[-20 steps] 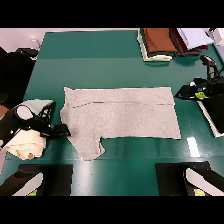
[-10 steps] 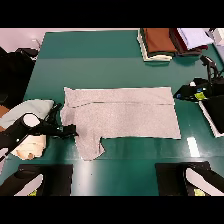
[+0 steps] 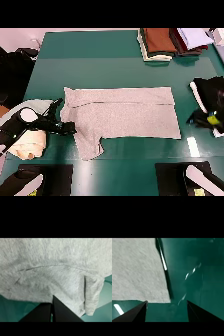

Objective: Fold the shirts.

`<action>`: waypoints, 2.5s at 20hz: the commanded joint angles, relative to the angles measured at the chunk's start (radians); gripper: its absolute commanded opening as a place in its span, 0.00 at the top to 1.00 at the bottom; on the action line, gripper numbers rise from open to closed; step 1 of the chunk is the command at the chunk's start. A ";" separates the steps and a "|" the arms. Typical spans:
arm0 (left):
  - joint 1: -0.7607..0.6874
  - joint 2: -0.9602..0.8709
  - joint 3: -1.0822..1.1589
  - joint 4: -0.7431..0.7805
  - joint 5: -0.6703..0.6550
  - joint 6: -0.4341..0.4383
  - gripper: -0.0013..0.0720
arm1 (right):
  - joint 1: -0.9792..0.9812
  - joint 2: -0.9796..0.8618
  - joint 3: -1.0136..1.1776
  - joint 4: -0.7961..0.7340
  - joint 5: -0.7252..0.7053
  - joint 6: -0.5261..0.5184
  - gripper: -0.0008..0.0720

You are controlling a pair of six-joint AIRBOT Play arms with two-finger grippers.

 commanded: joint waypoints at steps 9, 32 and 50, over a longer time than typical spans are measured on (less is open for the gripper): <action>-0.001 0.001 0.005 0.004 0.002 0.005 0.96 | 0.011 -0.001 -0.290 0.181 -0.190 -0.077 0.37; -0.001 0.193 0.206 0.332 -0.059 -0.122 0.96 | 0.287 0.053 0.145 -0.019 -0.068 -0.044 0.97; 0.000 -0.333 0.537 0.356 0.204 -0.156 0.43 | 0.311 -0.623 0.750 0.213 -0.118 -0.042 0.43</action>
